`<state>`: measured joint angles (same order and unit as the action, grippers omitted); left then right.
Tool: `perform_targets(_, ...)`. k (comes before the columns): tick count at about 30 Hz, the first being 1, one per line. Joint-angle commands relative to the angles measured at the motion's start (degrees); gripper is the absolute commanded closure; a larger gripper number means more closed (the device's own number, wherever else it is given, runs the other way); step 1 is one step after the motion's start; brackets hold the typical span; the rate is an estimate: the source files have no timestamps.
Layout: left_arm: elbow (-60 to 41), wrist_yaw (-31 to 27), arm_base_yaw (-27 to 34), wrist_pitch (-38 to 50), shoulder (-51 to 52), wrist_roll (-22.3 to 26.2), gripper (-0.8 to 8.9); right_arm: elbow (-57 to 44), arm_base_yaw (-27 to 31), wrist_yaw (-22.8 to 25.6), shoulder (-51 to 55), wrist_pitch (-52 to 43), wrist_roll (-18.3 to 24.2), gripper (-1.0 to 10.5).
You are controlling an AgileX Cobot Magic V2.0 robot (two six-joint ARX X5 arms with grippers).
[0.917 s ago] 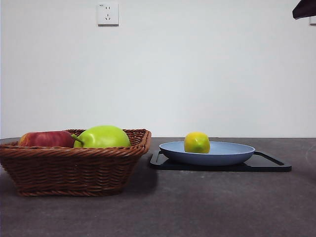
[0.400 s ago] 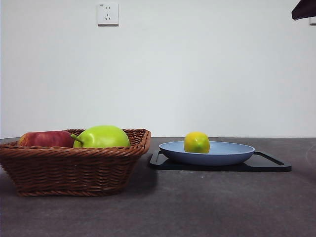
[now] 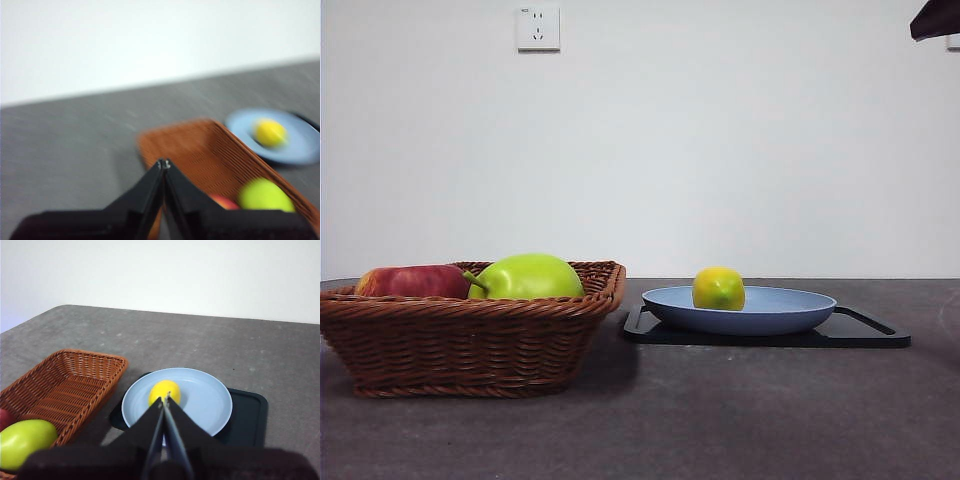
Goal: Take the lemon from the basket,put the lemon in the plate,hand out the plate
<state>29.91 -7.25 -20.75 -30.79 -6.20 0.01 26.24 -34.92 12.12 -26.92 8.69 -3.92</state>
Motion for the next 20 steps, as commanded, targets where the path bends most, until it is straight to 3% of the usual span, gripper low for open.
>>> perform_targets(1,-3.41,-0.07,5.99,3.82,2.49,1.75,8.05,0.44,-0.39,0.26,-0.07,-0.57,-0.72,9.4)
perform_targets(5,-10.71,1.05,14.93,11.41,4.7,1.42,8.05,0.44,-0.39,0.26,-0.07,-0.57,-0.72,9.4)
perform_targets(8,-15.87,5.46,19.04,15.47,5.62,1.46,8.05,0.44,-0.39,0.28,-0.07,-0.59,-0.72,9.4)
perform_targets(13,-22.97,9.09,21.94,19.45,5.81,1.09,8.05,0.44,-0.39,0.24,-0.07,-0.59,-0.72,9.4)
perform_targets(20,-28.06,9.16,22.38,19.8,6.12,-1.84,8.05,0.44,-0.39,0.26,-0.07,-0.57,-0.72,9.4)
